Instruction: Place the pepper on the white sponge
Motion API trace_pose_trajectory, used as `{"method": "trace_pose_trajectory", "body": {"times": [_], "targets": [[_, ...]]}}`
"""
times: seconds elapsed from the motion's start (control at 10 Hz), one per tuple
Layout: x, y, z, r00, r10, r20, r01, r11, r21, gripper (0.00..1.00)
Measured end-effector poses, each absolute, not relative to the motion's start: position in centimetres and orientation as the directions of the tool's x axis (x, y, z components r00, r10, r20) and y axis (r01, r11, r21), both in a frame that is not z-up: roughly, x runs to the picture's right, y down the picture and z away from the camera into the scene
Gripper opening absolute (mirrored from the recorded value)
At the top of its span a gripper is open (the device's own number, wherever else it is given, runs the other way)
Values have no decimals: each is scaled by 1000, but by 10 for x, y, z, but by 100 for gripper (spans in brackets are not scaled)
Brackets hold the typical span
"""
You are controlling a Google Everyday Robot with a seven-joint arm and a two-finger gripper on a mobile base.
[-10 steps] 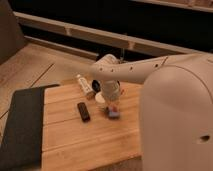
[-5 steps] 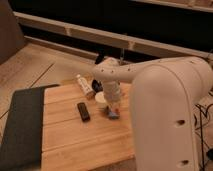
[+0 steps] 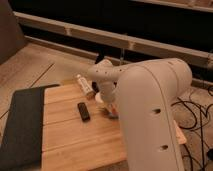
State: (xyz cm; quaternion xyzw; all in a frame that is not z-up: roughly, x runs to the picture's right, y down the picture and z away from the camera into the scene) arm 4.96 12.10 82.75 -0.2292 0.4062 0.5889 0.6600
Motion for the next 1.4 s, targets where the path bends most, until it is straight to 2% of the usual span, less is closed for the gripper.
{"method": "trace_pose_trajectory", "body": {"times": [0.7, 0.8, 1.2, 1.4], "targets": [[38, 119, 843, 19, 552, -834, -953, 264, 153, 1], [37, 120, 844, 20, 540, -842, -951, 271, 151, 7], [37, 122, 849, 4, 515, -857, -949, 273, 160, 50], [37, 122, 850, -3, 511, -860, -949, 270, 163, 64]]}}
